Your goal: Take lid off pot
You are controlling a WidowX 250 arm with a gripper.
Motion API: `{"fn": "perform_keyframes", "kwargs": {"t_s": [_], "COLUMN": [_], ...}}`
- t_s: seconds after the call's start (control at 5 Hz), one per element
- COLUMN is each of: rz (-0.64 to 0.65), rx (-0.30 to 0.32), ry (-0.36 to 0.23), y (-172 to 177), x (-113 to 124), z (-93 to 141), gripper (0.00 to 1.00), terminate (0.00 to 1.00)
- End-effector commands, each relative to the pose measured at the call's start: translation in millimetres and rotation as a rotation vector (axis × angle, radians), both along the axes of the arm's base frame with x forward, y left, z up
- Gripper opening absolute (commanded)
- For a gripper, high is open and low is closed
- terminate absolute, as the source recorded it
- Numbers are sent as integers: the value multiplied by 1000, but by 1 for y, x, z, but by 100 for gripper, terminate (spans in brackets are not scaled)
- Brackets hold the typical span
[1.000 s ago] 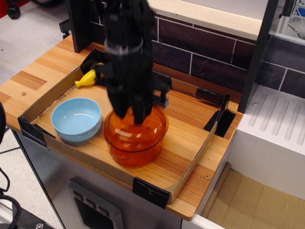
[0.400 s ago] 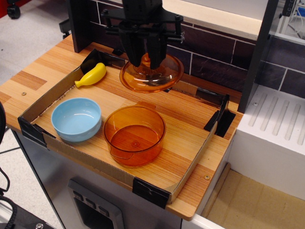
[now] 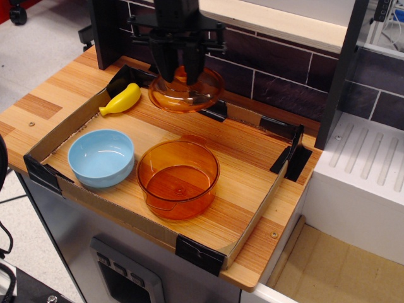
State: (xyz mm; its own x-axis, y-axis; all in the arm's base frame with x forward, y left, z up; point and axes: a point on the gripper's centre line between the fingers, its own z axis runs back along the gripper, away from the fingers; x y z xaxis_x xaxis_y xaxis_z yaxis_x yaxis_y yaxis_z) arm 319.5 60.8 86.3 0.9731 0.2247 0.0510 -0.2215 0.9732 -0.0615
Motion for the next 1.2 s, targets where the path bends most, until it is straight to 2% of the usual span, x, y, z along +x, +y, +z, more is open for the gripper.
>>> {"fn": "perform_keyframes", "kwargs": {"t_s": [0.0, 0.6, 0.8, 1.0], "rz": [-12, -35, -6, -17], "rx": [56, 150, 144, 126], "ry": [-63, -48, -40, -39], "y": [33, 24, 25, 25], "x": [4, 0, 5, 7], "z": [-2, -44, -42, -35], "gripper": [0, 0, 100, 100], "terminate": [0, 0, 0, 0]}}
